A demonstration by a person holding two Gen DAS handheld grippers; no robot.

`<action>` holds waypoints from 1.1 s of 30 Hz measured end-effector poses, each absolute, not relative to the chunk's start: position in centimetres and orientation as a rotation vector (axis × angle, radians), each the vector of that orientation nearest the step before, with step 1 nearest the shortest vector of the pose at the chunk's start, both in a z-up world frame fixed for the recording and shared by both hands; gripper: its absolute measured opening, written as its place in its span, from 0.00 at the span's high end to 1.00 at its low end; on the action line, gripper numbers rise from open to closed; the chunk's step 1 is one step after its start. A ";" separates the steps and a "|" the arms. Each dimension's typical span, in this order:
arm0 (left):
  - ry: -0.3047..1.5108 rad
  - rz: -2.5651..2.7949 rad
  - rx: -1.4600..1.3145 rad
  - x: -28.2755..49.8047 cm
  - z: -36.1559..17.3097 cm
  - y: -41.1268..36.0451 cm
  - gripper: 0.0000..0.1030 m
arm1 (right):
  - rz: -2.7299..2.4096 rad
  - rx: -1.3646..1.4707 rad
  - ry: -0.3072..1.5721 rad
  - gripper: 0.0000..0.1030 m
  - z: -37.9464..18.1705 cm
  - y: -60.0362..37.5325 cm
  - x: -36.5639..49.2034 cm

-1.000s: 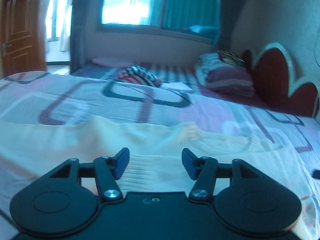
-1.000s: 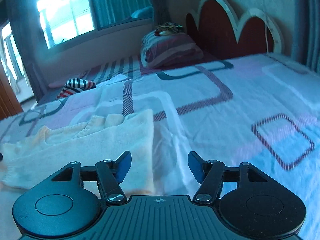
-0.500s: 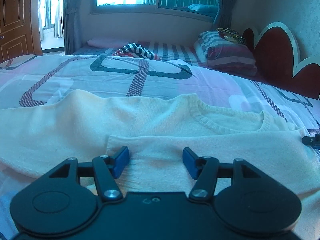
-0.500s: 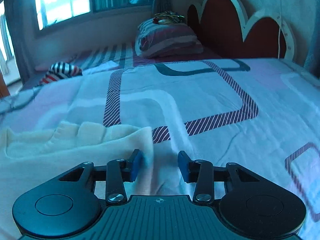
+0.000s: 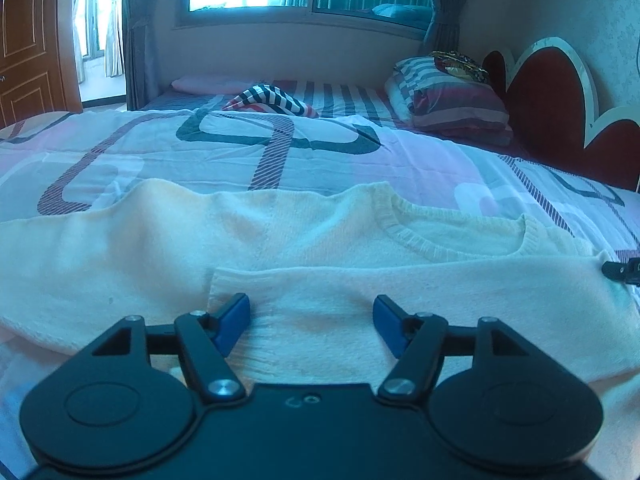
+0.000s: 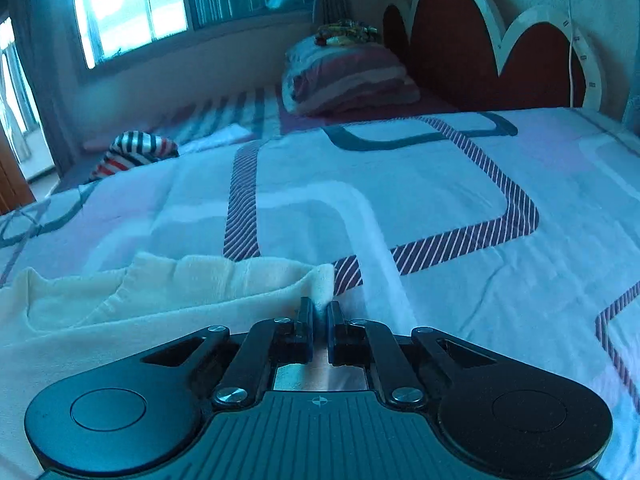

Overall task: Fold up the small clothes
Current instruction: 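Move the left tool to the other sleeve cuff and close on it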

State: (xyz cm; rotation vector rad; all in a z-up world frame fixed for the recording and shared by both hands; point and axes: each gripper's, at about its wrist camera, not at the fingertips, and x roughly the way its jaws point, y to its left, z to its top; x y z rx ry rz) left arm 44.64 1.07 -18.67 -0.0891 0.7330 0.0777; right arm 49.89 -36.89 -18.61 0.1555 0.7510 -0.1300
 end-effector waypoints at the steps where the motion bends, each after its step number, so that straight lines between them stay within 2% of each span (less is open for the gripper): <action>1: 0.738 0.080 -0.089 44.7 -18.5 1.0 0.35 | -0.139 0.144 0.756 0.95 -18.3 -36.7 49.8; 2: 0.746 0.083 -0.092 44.7 -18.3 1.0 0.35 | -0.140 0.132 0.761 0.93 -18.1 -36.4 49.8; 4: 0.752 0.086 -0.101 44.5 -17.8 1.3 0.35 | -0.154 0.114 0.755 0.71 -17.3 -36.1 49.2; 5: 0.746 0.090 -0.104 44.2 -17.5 1.5 0.34 | -0.161 0.115 0.734 0.52 -16.6 -36.0 48.5; 6: 0.738 0.094 -0.105 43.8 -17.2 1.7 0.33 | -0.154 0.115 0.706 0.43 -15.8 -35.7 47.5; 14: 0.732 0.112 -0.136 40.3 -15.6 3.9 0.31 | 0.039 0.072 0.680 0.43 -13.5 -29.6 42.9; 20: 0.732 0.150 -0.163 37.5 -14.5 6.7 0.25 | 0.152 0.084 0.700 0.43 -13.3 -24.1 40.8; 33: 0.724 0.276 -0.220 34.4 -13.2 14.4 0.24 | 0.261 0.043 0.735 0.43 -13.1 -15.3 39.7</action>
